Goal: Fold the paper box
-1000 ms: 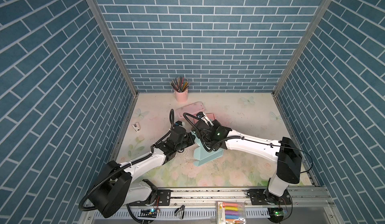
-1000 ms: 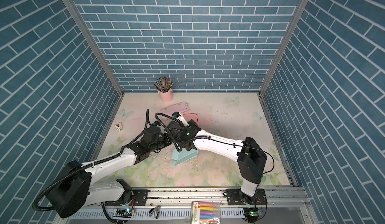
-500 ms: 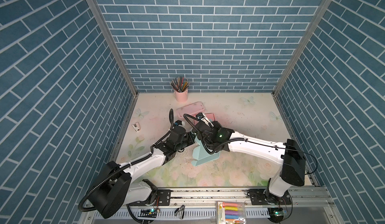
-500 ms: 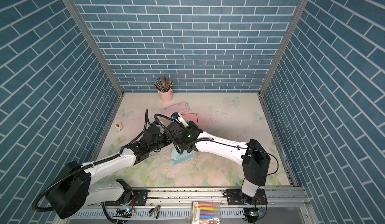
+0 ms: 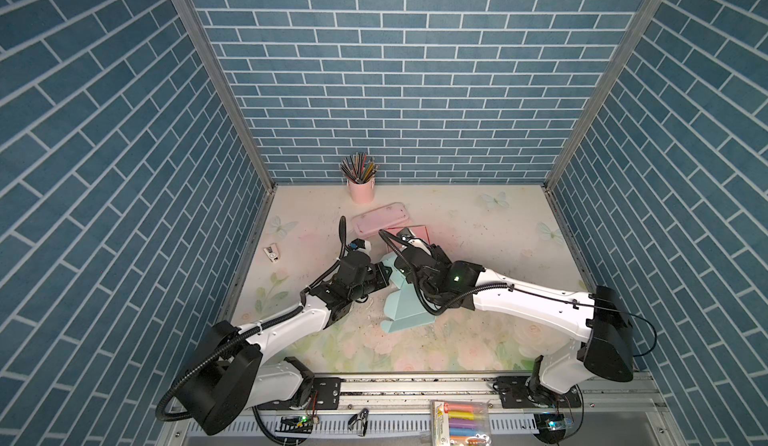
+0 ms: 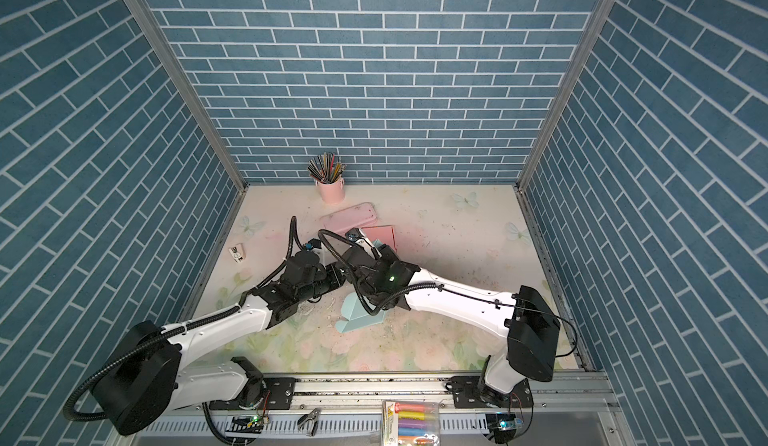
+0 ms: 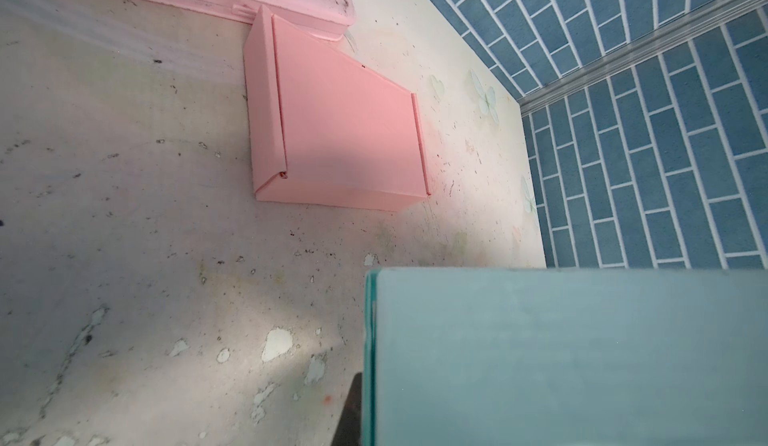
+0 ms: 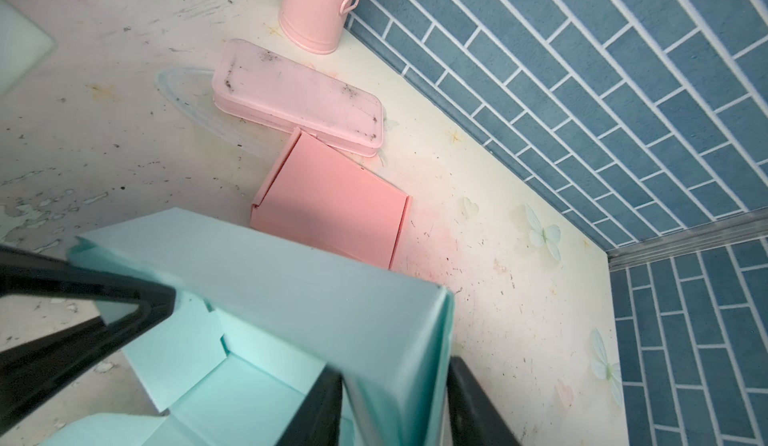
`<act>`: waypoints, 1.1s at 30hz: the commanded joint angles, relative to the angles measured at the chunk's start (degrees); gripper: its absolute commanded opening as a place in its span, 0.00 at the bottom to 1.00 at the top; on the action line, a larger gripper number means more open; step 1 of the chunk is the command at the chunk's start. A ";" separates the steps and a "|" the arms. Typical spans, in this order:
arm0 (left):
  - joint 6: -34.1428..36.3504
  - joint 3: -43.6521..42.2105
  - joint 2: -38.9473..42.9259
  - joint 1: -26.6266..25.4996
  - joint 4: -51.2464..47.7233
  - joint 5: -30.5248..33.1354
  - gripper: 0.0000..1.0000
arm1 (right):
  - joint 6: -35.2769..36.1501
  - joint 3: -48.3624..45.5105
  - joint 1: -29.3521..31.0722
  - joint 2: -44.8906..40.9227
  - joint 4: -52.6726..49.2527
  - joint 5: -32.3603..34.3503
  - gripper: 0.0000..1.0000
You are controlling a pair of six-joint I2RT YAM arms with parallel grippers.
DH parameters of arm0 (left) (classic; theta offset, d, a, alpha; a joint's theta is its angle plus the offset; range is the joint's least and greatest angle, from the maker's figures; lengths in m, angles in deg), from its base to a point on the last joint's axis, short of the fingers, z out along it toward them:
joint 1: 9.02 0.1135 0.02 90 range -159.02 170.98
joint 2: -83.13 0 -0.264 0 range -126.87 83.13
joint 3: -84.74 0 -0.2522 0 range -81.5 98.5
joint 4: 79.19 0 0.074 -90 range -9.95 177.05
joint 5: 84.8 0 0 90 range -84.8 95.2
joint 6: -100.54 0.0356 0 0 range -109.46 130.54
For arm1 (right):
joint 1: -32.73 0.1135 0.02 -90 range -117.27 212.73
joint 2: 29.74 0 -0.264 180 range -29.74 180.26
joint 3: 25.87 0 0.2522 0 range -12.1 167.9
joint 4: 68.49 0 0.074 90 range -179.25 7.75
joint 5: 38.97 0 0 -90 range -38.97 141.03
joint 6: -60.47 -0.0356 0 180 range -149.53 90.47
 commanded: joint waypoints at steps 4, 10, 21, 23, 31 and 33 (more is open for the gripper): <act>0.36 0.59 0.75 -0.14 2.03 0.51 0.05 | -1.13 -4.30 0.31 -6.28 5.27 -11.56 0.44; 0.01 -0.05 1.49 -0.17 2.43 0.86 0.05 | -3.34 -7.02 -1.72 -10.62 4.92 -18.24 0.45; 0.39 -0.39 1.81 0.12 3.14 0.28 0.05 | -6.59 -7.59 -5.10 -13.25 4.90 -26.22 0.44; 0.61 -0.38 1.53 0.22 3.18 -0.17 0.05 | -6.64 -7.24 -5.35 -12.67 3.71 -25.31 0.44; 0.87 -0.55 1.66 0.52 3.49 -0.42 0.05 | -7.12 -4.93 -5.54 -9.32 0.80 -18.47 0.40; 0.88 -0.57 1.72 0.51 3.50 -0.44 0.05 | -6.99 -4.14 -5.53 -8.26 0.56 -16.58 0.37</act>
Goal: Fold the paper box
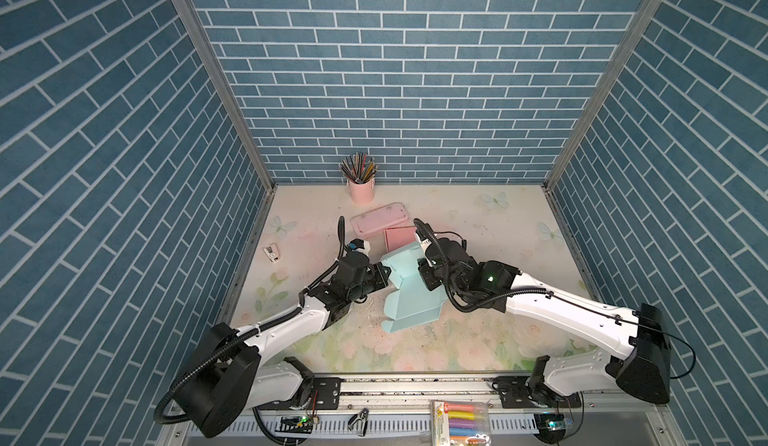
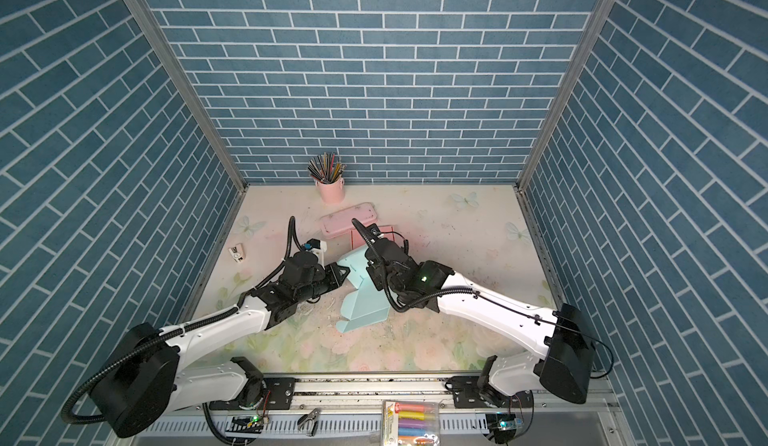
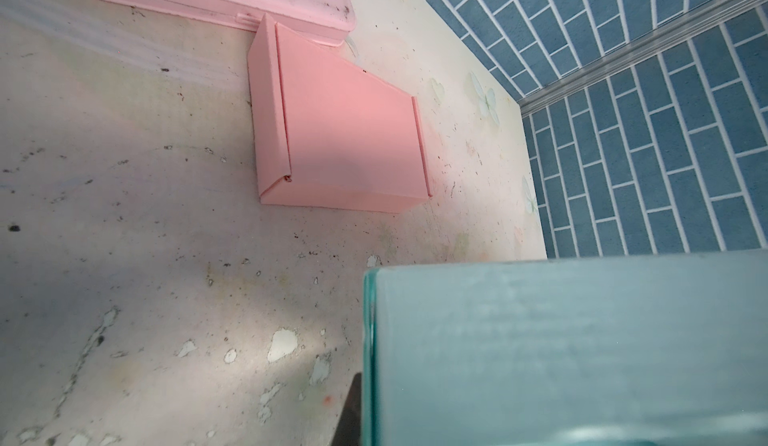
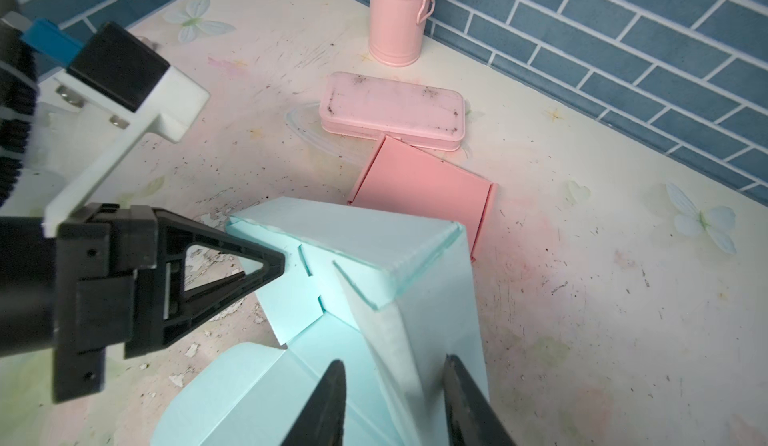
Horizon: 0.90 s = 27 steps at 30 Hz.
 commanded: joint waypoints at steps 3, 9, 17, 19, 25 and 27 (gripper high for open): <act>0.10 -0.07 0.93 0.08 3.36 -0.28 0.05 | -1.31 3.00 -0.10 3.13 -3.12 5.88 0.32; 0.09 0.05 0.87 0.12 3.35 -0.26 0.05 | -0.91 4.03 -0.03 5.71 -4.19 10.00 0.30; 0.18 0.60 0.26 0.17 3.56 -0.72 0.05 | 1.09 4.61 -0.02 7.55 -4.05 15.73 0.25; 0.18 0.66 0.25 0.23 3.64 -0.76 0.05 | 1.67 5.10 -0.06 8.58 -4.13 16.68 0.22; 0.09 0.82 0.42 0.08 3.86 -0.93 0.05 | 3.43 7.95 0.73 12.89 -6.74 20.78 0.10; 0.12 0.86 0.43 0.15 3.90 -0.95 0.05 | 3.44 9.85 1.42 15.19 -9.37 23.75 0.05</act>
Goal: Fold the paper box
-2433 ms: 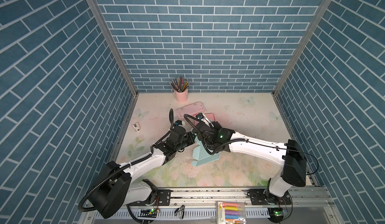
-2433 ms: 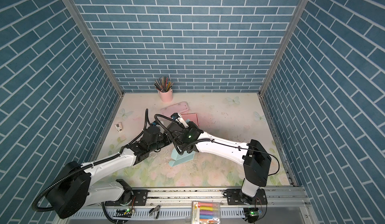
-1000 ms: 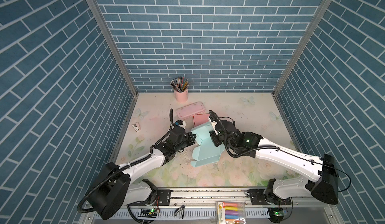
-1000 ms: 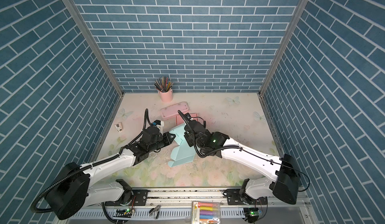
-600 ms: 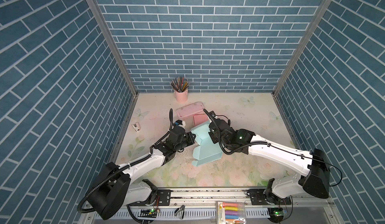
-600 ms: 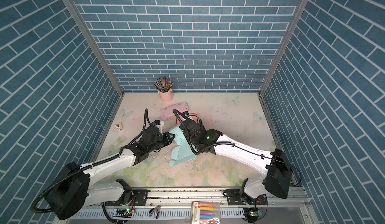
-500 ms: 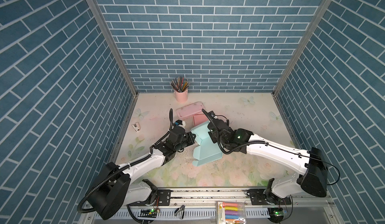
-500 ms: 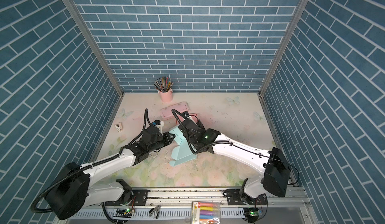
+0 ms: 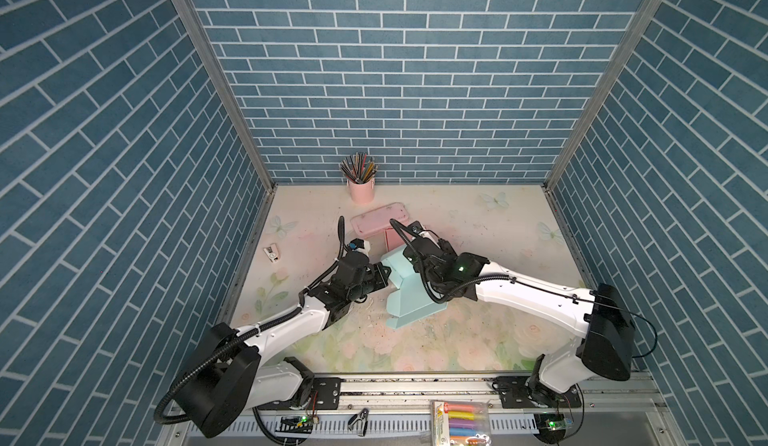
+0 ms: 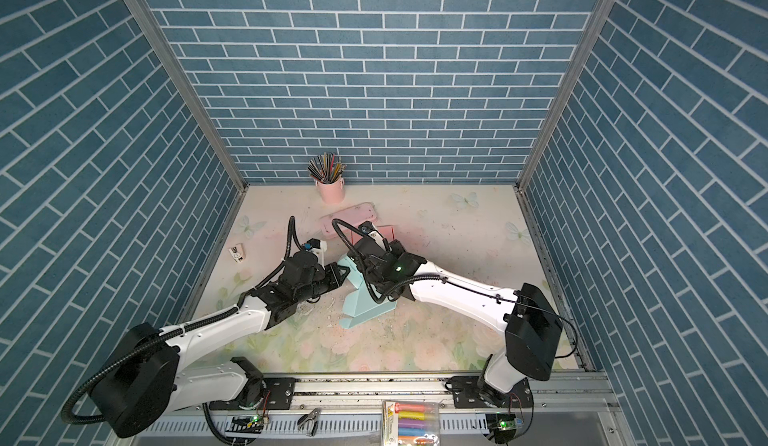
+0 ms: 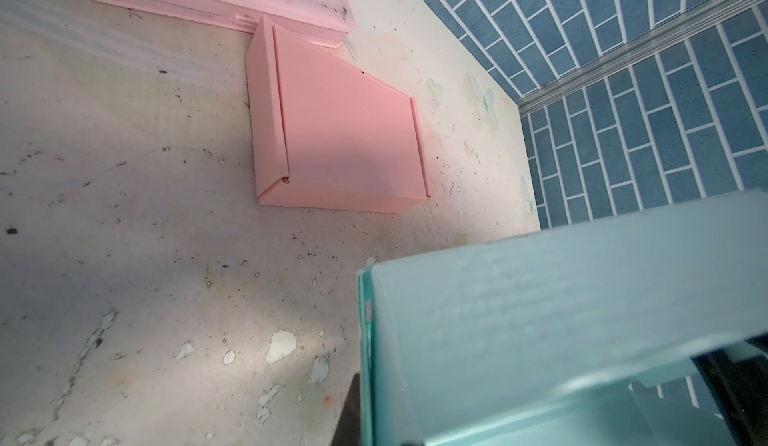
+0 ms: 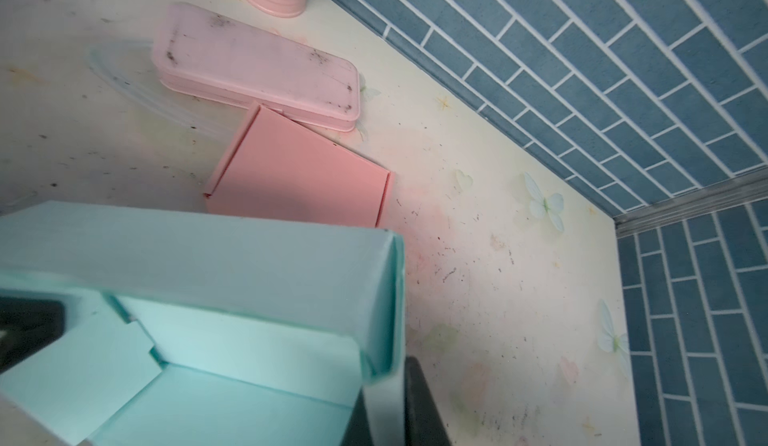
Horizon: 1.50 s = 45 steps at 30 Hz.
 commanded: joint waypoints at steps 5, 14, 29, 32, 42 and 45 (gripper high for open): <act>-0.06 0.81 0.43 0.13 4.10 -0.98 0.05 | 0.12 6.75 3.12 7.43 -8.44 10.02 0.00; -0.17 0.60 1.12 0.09 4.12 -0.68 0.05 | -0.53 7.90 4.62 8.47 -8.57 10.62 0.03; 0.66 0.20 0.70 0.18 3.38 0.80 0.04 | -2.60 5.44 5.97 -0.28 -3.59 4.07 0.30; 0.88 0.33 0.25 0.21 3.18 1.02 0.04 | -1.79 3.63 6.14 -2.08 -0.93 2.15 0.34; 1.29 0.73 0.23 0.14 3.19 0.76 0.05 | -3.61 0.32 3.66 -3.36 -1.39 1.58 0.33; 1.45 0.94 0.39 0.17 3.09 0.60 0.04 | -3.49 -0.95 2.07 -3.87 -0.03 0.79 0.33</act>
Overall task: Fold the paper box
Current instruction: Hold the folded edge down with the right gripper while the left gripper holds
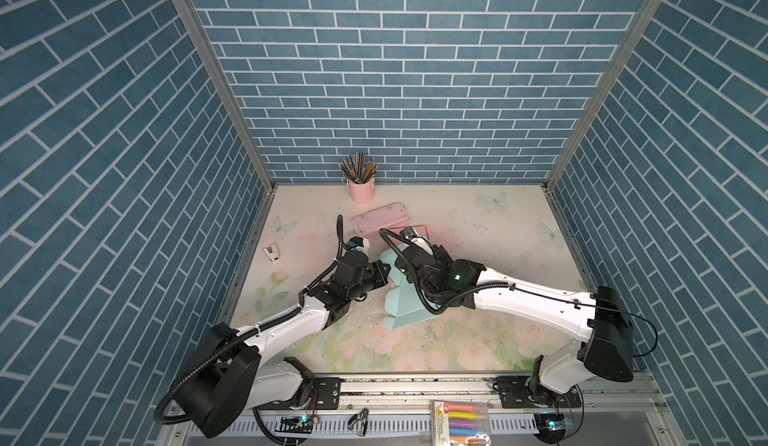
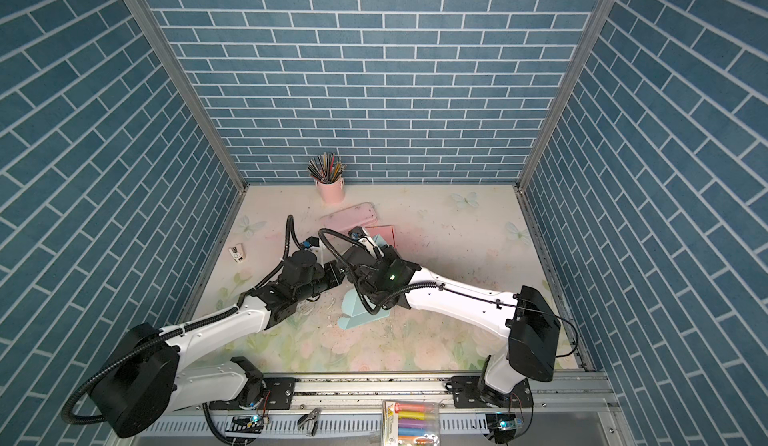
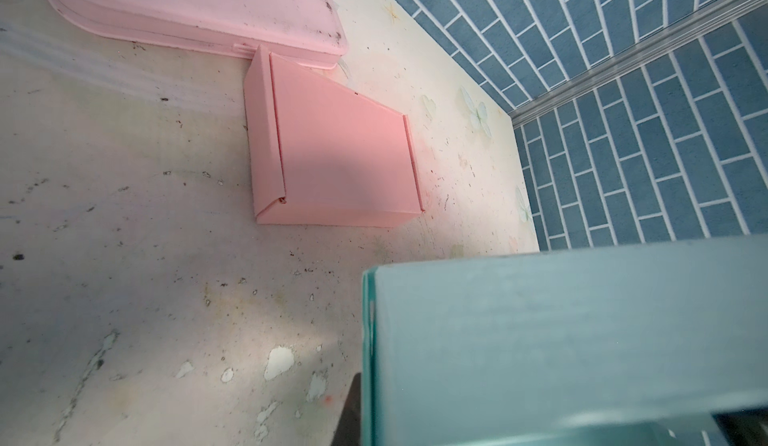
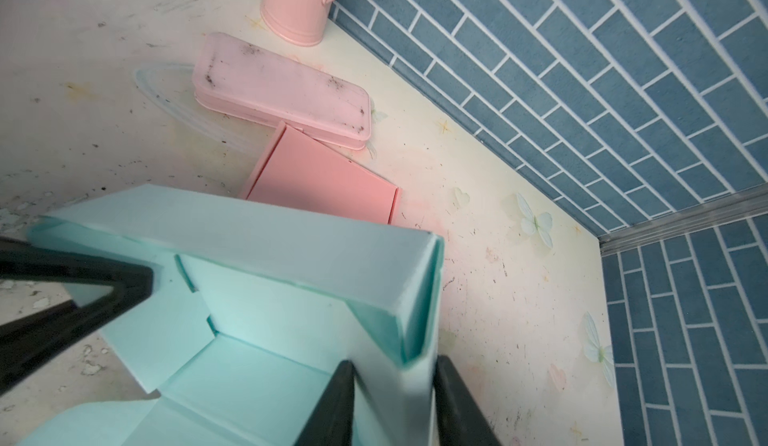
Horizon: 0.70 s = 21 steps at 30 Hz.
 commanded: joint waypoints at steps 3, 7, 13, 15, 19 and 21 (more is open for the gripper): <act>0.69 0.96 0.59 -0.13 1.41 -0.43 0.04 | -0.77 -0.67 -2.25 -1.71 2.55 -0.98 0.30; 0.86 0.98 0.78 -0.14 1.28 -0.70 0.04 | 0.96 0.03 -3.34 -0.46 3.77 -0.88 0.22; 0.78 0.83 1.52 -0.09 1.11 -0.56 0.04 | 2.50 1.10 -3.67 2.53 2.56 2.27 0.13; 0.80 0.94 1.61 -0.15 1.05 -0.80 0.04 | 3.02 2.04 -3.62 3.81 1.16 3.92 0.10; 0.95 1.21 1.75 -0.11 0.88 -0.95 0.04 | 3.93 4.89 -3.10 7.46 -2.70 8.24 0.04; 0.90 1.28 1.65 -0.04 0.98 -0.99 0.04 | 3.93 6.58 -2.21 9.27 -4.47 10.01 0.02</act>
